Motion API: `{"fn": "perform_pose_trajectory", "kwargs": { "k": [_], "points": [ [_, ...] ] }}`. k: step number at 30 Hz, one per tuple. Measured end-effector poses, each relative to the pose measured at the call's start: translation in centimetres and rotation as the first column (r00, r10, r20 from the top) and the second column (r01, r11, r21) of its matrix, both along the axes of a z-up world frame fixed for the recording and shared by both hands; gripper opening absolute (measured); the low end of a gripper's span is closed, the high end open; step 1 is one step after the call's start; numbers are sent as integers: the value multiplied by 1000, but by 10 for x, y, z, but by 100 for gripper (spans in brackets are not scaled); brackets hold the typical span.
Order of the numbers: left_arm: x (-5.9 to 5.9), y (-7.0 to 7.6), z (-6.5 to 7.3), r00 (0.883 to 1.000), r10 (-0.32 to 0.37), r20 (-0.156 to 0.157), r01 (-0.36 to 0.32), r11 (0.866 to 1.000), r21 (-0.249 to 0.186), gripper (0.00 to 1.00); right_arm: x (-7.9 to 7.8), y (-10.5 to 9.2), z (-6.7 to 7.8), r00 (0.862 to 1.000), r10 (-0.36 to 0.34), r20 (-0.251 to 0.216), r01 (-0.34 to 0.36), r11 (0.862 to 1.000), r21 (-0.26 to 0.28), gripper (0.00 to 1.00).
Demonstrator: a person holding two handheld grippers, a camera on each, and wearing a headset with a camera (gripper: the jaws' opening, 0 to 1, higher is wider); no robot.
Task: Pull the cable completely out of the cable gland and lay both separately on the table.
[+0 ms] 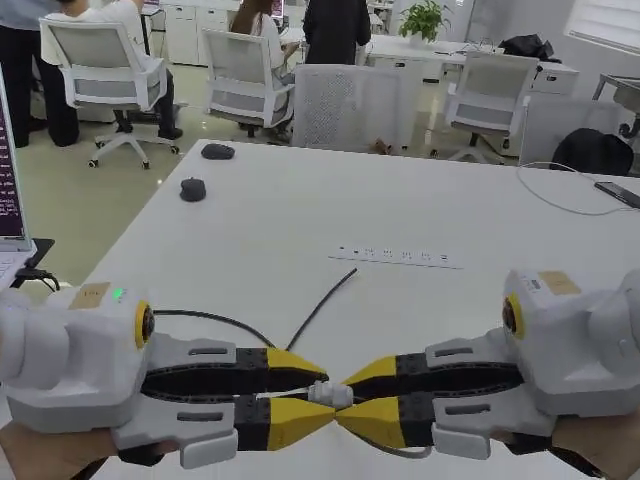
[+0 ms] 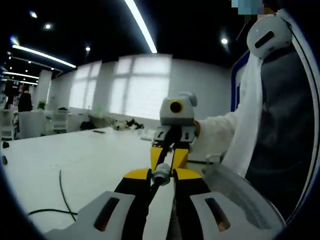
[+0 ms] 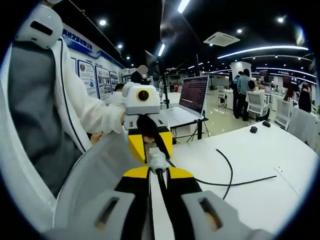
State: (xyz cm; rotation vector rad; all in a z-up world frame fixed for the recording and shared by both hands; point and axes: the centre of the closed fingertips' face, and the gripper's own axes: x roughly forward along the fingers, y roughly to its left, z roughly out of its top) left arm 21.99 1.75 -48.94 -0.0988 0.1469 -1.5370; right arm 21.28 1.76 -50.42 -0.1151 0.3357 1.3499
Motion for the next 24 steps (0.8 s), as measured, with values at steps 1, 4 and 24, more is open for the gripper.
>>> {"fn": "perform_pose_trajectory", "kwargs": {
  "k": [1, 4, 24],
  "points": [
    [1, 1, 1, 1000, 3, -3, -3, 1000, -4, 16, -1, 1, 2, 1000, 9, 1, -9, 1000, 9, 11],
    [0, 2, 3, 999, -11, -33, 11, 1000, -13, 16, -3, 3, 5, 1000, 24, 17, -24, 1000, 15, 10],
    [-6, 4, 17, 994, -10, 107, 9, 1000, 16, 15, -5, 8, 32, 968, 36, -247, 25, 970, 241, 17]
  ]
}}
